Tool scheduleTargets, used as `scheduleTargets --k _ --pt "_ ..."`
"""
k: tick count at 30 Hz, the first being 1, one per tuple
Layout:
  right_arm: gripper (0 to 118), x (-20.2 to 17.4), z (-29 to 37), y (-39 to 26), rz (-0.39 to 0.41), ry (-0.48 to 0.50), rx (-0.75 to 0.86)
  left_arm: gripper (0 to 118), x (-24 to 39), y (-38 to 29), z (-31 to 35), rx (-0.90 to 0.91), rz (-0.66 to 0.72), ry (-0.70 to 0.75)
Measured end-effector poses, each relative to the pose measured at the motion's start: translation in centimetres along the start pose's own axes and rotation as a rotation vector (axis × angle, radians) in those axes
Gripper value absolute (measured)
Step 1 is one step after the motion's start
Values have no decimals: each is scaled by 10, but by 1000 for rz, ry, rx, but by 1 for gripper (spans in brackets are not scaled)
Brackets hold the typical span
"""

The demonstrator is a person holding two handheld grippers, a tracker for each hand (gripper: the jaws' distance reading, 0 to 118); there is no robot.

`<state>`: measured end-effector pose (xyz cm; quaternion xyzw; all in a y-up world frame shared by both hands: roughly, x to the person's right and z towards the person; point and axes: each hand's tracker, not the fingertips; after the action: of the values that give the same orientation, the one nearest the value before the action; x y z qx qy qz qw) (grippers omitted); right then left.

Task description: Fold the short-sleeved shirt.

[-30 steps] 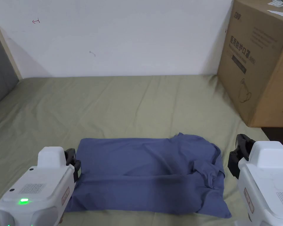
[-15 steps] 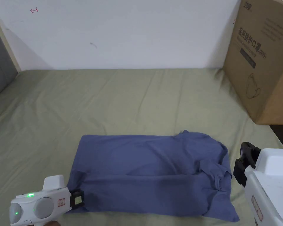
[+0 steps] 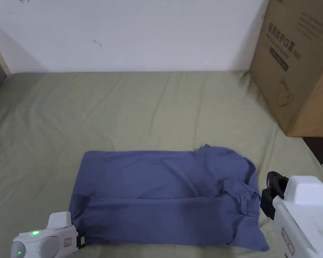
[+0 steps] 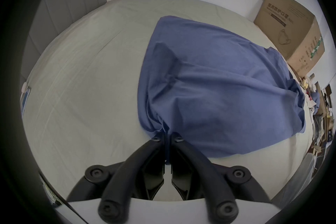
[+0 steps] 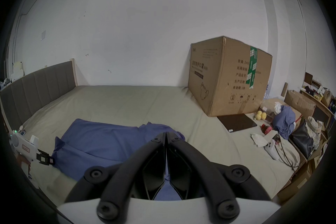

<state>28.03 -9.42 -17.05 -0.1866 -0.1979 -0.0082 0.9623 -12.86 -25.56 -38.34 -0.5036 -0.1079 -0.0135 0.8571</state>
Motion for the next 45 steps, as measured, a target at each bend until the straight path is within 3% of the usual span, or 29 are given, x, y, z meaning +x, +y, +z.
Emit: scheduleTargets --k 2,3,4,6,7,8,14,17,19,20,21,22,30,34,39,45 --pt "2 6 -9 -10 -26 -9 -66 1 4 1 3 1 -15 4" --pt "11 9 -15 -15 -44 -8 -104 1 6 2 7 22 -38 6" --pt "29 12 -24 -23 -62 -11 -175 1 6 3 12 35 -42 4" --pt "78 19 -40 -43 -77 0 -272 1 6 4 21 51 -38 -6" --pt "90 21 -48 -55 -84 8 -313 1 6 6 26 61 -39 -11" --pt "94 21 -55 -66 -93 1 -343 1 6 7 30 65 -42 -14" --pt "93 26 -93 -123 -158 59 -545 1 3 12 39 91 -31 -31" --pt "82 25 -101 -136 -163 73 -590 1 3 14 39 89 -27 -35" --pt "59 24 -104 -142 -164 73 -599 1 2 14 38 88 -25 -35" --pt "40 24 -104 -143 -170 72 -600 1 2 14 38 87 -23 -36" --pt "11 26 -102 -144 -178 74 -598 1 2 14 38 85 -21 -37" --pt "7 27 -99 -141 -213 119 -582 1 1 13 38 88 -12 -38" --pt "7 30 -53 -111 -113 94 -477 1 -12 5 51 100 35 -54" --pt "7 36 -24 -108 -115 115 -455 1 -15 -13 67 91 12 -61" --pt "7 39 -7 -127 -102 116 -498 1 -24 -44 70 39 15 -81" --pt "7 37 -24 -177 -139 72 -642 1 -24 -66 43 -33 26 -47"
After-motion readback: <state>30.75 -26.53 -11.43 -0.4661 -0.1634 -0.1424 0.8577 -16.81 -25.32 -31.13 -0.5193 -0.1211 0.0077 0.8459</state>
